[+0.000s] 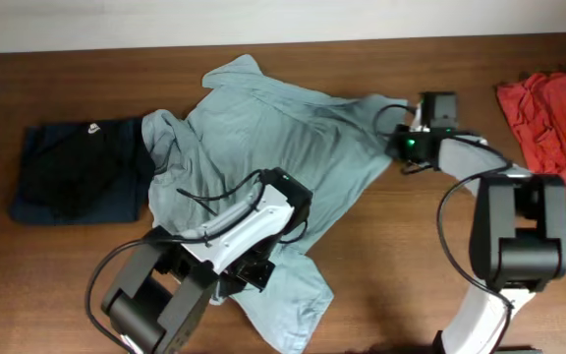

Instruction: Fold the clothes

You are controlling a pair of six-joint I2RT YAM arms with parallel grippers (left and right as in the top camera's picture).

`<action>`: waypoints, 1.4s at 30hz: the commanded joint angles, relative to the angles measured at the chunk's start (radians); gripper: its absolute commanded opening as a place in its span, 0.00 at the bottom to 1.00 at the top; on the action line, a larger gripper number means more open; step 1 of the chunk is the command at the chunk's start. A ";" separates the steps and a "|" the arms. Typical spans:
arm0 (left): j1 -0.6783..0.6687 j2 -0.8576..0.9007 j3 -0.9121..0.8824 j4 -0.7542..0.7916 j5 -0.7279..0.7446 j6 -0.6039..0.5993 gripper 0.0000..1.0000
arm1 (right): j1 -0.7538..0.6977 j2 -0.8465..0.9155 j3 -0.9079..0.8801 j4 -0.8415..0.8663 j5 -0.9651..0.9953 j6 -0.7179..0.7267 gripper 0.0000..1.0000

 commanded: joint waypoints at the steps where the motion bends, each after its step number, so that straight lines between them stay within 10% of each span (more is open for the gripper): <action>1: 0.075 -0.026 0.003 -0.002 -0.093 -0.021 0.01 | -0.059 -0.096 0.006 -0.103 0.193 -0.067 0.04; 15: 0.341 -0.146 0.021 -0.007 -0.138 0.045 0.01 | -0.081 -0.424 0.006 -0.571 0.517 -0.045 0.04; 42: 0.368 -0.383 0.235 -0.055 -0.291 0.013 0.01 | -0.080 -0.829 0.006 -0.674 0.428 -0.046 0.04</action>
